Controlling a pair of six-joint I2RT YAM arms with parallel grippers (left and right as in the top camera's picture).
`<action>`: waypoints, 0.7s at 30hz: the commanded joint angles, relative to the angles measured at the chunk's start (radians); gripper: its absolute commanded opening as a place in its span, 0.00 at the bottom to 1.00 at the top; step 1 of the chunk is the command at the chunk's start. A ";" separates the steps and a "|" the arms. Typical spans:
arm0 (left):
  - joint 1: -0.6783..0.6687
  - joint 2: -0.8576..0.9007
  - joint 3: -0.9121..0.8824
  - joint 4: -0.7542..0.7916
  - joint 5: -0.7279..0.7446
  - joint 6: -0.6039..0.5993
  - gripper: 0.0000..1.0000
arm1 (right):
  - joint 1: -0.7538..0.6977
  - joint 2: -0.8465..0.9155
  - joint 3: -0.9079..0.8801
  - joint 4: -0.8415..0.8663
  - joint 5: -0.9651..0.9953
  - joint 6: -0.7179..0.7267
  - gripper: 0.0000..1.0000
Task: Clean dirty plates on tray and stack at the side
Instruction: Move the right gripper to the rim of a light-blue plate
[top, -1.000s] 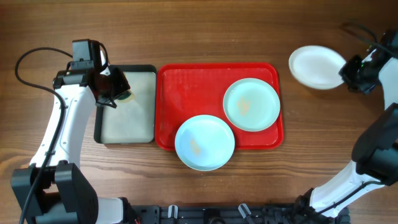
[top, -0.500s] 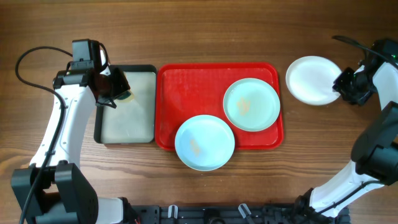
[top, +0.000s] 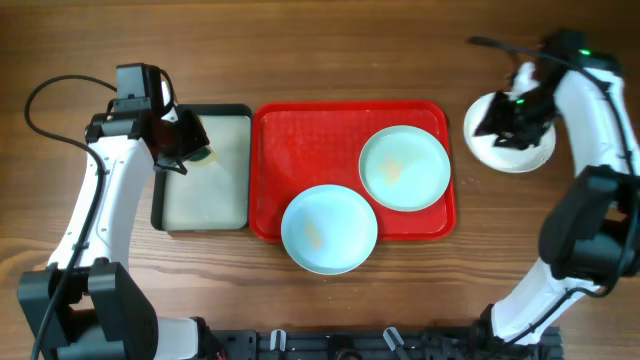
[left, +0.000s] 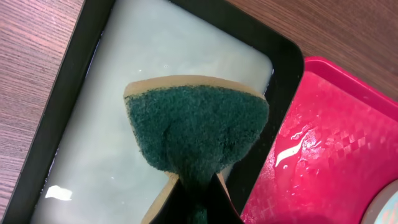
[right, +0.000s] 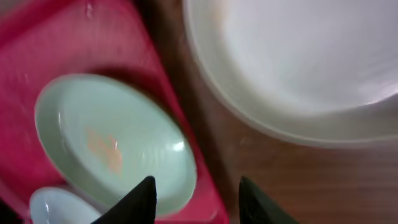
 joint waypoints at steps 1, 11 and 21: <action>-0.005 -0.001 -0.003 0.000 0.012 0.020 0.04 | 0.152 -0.022 0.008 -0.118 -0.022 -0.074 0.39; -0.005 -0.001 -0.003 -0.001 0.012 0.020 0.04 | 0.552 -0.022 -0.074 -0.168 -0.022 -0.111 0.35; -0.005 -0.001 -0.003 -0.008 0.011 0.021 0.04 | 0.702 -0.022 -0.222 0.034 0.101 -0.043 0.34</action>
